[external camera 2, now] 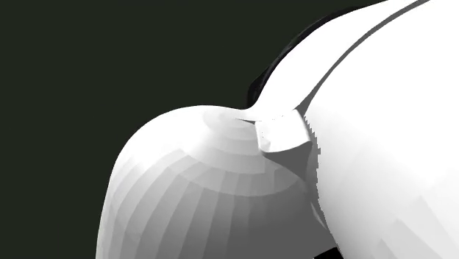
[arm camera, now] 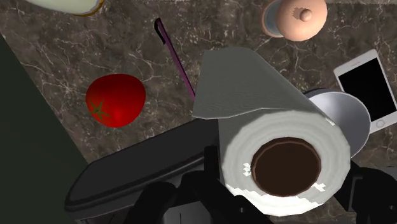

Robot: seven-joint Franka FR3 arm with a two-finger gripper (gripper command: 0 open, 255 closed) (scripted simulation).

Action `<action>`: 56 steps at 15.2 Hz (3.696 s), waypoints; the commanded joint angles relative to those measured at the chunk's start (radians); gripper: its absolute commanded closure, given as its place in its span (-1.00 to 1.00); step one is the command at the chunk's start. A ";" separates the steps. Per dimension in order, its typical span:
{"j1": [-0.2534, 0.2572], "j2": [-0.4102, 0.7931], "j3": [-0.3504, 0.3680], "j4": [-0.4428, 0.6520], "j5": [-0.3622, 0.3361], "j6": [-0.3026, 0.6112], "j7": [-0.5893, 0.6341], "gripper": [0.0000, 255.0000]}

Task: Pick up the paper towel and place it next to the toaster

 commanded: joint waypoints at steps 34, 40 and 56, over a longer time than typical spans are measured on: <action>0.072 -0.061 0.017 -0.555 -0.025 0.502 -0.021 1.00; 0.069 -0.037 0.024 -0.609 -0.005 0.573 -0.037 1.00; 0.068 -0.026 0.027 -0.628 0.005 0.601 -0.044 -1.00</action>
